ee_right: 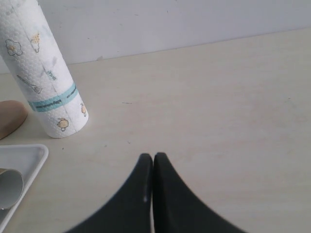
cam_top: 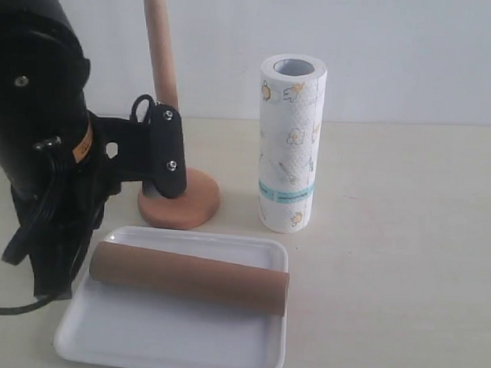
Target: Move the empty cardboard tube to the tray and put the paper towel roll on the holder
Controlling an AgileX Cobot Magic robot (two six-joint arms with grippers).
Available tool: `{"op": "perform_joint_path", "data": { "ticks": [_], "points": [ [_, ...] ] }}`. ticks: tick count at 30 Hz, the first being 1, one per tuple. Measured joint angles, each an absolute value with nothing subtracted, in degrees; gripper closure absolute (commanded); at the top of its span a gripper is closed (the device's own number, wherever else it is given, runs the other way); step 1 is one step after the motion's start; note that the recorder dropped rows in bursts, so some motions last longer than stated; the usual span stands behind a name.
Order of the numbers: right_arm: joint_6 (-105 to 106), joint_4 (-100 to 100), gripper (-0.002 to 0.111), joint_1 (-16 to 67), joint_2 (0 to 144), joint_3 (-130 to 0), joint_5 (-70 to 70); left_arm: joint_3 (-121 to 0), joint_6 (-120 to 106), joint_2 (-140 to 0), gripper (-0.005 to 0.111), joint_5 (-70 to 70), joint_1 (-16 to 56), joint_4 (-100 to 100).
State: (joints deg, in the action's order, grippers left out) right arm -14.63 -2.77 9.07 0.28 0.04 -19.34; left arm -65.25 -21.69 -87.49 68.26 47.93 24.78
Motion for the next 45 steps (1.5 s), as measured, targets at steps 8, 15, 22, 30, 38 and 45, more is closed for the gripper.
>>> {"op": "perform_joint_path", "data": {
  "ticks": [8,15,22,30,38,45],
  "points": [
    [-14.63,-2.77,0.108,9.07,0.28,0.04,-19.34,-65.03,0.00,-73.01,0.103,68.33,47.93,18.06],
    [-14.63,-2.77,0.108,9.07,0.28,0.04,-19.34,-49.11,4.72,-51.99,0.103,35.13,47.93,0.79],
    [-14.63,-2.77,0.108,9.07,0.28,0.04,-19.34,-39.64,4.72,-43.16,0.103,30.35,47.93,-0.30],
    [-14.63,-2.77,0.108,9.07,0.28,0.04,-19.34,-38.83,4.72,-40.21,0.103,29.91,47.93,-0.42],
    [-14.63,-2.77,0.108,9.07,0.28,0.04,-19.34,-38.83,4.72,-39.91,0.103,29.91,48.05,-0.42],
    [-14.63,-2.77,0.108,9.07,0.28,0.04,-19.34,-38.83,4.72,-35.02,0.103,29.91,46.94,0.00]
  ]
}}
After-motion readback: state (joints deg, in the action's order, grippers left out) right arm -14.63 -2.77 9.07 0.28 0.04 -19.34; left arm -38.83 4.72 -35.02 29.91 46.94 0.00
